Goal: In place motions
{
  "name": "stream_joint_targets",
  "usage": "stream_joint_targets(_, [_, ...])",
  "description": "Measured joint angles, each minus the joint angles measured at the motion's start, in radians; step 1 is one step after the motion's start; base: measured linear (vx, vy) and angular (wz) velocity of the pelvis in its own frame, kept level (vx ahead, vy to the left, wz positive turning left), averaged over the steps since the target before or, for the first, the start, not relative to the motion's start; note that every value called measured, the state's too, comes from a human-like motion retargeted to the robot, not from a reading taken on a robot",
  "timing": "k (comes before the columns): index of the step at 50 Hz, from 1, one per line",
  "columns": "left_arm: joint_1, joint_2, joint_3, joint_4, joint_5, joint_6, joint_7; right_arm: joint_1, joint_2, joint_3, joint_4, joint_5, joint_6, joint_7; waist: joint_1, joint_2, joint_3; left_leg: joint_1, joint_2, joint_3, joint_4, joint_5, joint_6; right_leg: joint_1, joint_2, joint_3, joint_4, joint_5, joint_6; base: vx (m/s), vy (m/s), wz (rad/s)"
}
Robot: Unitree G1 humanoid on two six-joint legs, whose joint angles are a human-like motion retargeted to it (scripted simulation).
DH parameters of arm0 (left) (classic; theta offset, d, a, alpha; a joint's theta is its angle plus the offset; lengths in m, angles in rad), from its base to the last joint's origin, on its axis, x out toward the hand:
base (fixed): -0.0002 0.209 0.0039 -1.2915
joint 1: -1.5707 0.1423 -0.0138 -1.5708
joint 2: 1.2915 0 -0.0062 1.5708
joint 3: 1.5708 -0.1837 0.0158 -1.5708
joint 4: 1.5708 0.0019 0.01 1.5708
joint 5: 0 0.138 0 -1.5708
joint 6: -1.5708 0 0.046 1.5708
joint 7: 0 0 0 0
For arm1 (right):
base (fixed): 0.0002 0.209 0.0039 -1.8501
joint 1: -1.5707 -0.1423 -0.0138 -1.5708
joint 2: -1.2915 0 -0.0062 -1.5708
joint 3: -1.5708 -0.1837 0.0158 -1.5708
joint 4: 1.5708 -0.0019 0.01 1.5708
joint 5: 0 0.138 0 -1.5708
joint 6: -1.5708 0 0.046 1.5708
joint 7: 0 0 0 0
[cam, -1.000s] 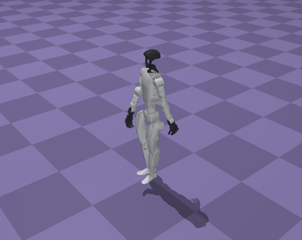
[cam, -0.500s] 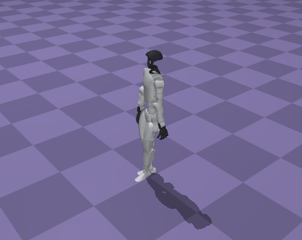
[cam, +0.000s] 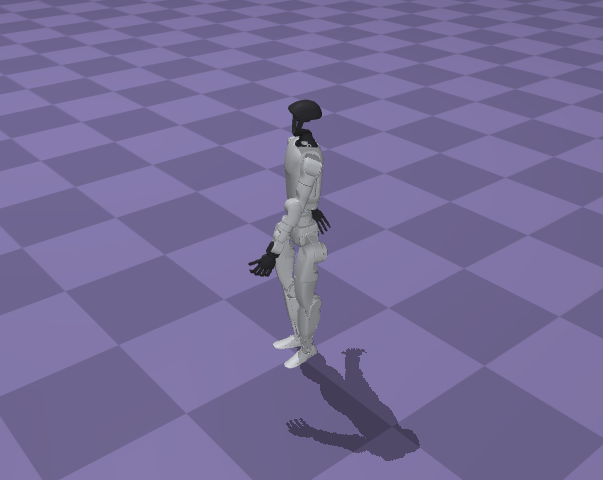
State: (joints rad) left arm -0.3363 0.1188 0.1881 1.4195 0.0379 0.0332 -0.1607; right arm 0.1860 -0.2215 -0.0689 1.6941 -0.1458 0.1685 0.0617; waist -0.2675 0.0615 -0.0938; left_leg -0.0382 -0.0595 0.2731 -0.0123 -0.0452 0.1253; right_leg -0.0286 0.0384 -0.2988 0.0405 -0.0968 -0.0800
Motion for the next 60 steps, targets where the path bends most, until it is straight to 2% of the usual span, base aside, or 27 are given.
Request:
stream_joint_targets(5, [0.138,-0.013,0.023,0.178,0.067,0.002,0.041,-0.125,0.083,0.137,-0.095,-0.056,-0.041,-0.015,0.028,0.009,-0.001,0.004,-0.007,-0.014,0.0,0.001,0.001,0.007,-0.005,-0.013,0.0,-0.005,0.001,0.01,0.06,0.34])
stream_joint_targets(7, [0.211,-0.018,0.056,0.249,0.085,-0.001,0.088,-0.192,0.106,0.197,-0.142,-0.088,-0.049,-0.013,-0.01,0.013,0.0,0.001,-0.019,-0.064,0.003,0.006,0.003,0.014,-0.013,-0.062,-0.007,-0.006,0.003,0.01,0.05,0.63])
stream_joint_targets(10, [0.359,-0.017,0.107,0.28,0.104,0.022,0.133,-0.295,0.129,0.267,-0.214,-0.153,-0.053,0.021,0.052,0.012,-0.001,0.011,-0.012,-0.021,0.001,-0.001,0.0,0.019,-0.012,-0.018,-0.002,-0.01,0.008,0.02,0.02,-0.38])
stream_joint_targets(16, [0.639,0.025,0.26,0.28,0.134,0.102,0.032,-0.446,0.157,0.301,-0.397,-0.212,-0.044,0.209,0.063,0.007,0.003,0.017,-0.017,-0.027,0.003,-0.002,-0.002,0.027,-0.015,-0.027,-0.001,-0.017,0.01,0.02,0.01,0.15])
stream_joint_targets(20, [0.754,0.053,0.307,0.28,0.113,0.164,-0.036,-0.489,0.166,0.308,-0.487,-0.164,-0.069,0.212,0.067,0.002,0.005,0.018,-0.018,-0.033,0.004,-0.001,-0.003,0.032,-0.017,-0.033,-0.001,-0.02,0.013,0.0,0.0,0.0])
stream_joint_targets(23, [0.778,0.058,0.321,0.28,0.096,0.164,-0.003,-0.483,0.172,0.312,-0.534,-0.146,-0.091,0.183,0.062,-0.001,0.004,0.015,-0.019,-0.038,0.005,0.0,-0.003,0.033,-0.018,-0.038,-0.001,-0.022,0.015,0.0,0.0,0.0])
stream_joint_targets(29, [0.68,0.038,0.297,0.28,0.091,0.164,0.003,-0.404,0.168,0.309,-0.511,-0.162,-0.109,0.179,0.053,-0.009,0.003,0.015,-0.018,-0.037,0.006,0.001,-0.002,0.032,-0.017,-0.035,-0.001,-0.02,0.015,0.0,0.0,0.0])
stream_joint_targets(35, [0.432,0.004,0.238,0.28,0.021,0.141,0.04,-0.29,0.137,0.244,-0.306,-0.251,-0.078,0.123,0.051,-0.019,0.004,0.016,-0.016,-0.022,0.002,0.0,0.002,0.026,-0.012,-0.018,-0.001,-0.012,0.012,-0.01,-0.02,-0.17])
stream_joint_targets(43, [0.151,-0.007,0.099,0.076,-0.034,0.143,-0.035,-0.112,0.021,0.095,-0.041,-0.295,0.071,0.087,0.027,-0.026,-0.002,0.013,-0.011,-0.013,-0.002,-0.001,0.005,0.019,-0.008,-0.008,-0.004,-0.004,0.007,0.0,-0.02,-0.17])
stream_joint_targets(47, [0.051,-0.024,0.078,-0.037,-0.069,0.121,-0.066,-0.027,-0.04,0.036,0.006,-0.25,0.104,0.083,0.025,-0.027,-0.006,0.009,-0.011,-0.006,-0.004,-0.001,0.006,0.013,-0.008,-0.006,-0.004,-0.001,0.006,0.0,0.0,0.0])
stream_joint_targets(54, [-0.015,-0.026,0.036,-0.13,-0.062,0.077,-0.05,0.042,-0.068,-0.016,0.006,-0.174,0.133,0.022,0.028,-0.022,-0.007,0.007,-0.01,-0.003,-0.003,-0.002,0.006,0.011,-0.006,-0.001,-0.002,-0.003,0.004,0.0,0.0,0.0])
stream_joint_targets(60, [0.036,-0.014,0.015,-0.052,0.009,0.067,-0.045,-0.036,-0.012,0.044,0.006,-0.159,0.106,0.032,0.039,-0.01,-0.014,0.003,-0.013,-0.013,-0.002,0.0,0.008,0.013,-0.008,-0.014,-0.003,-0.006,0.004,0.0,0.0,0.0])
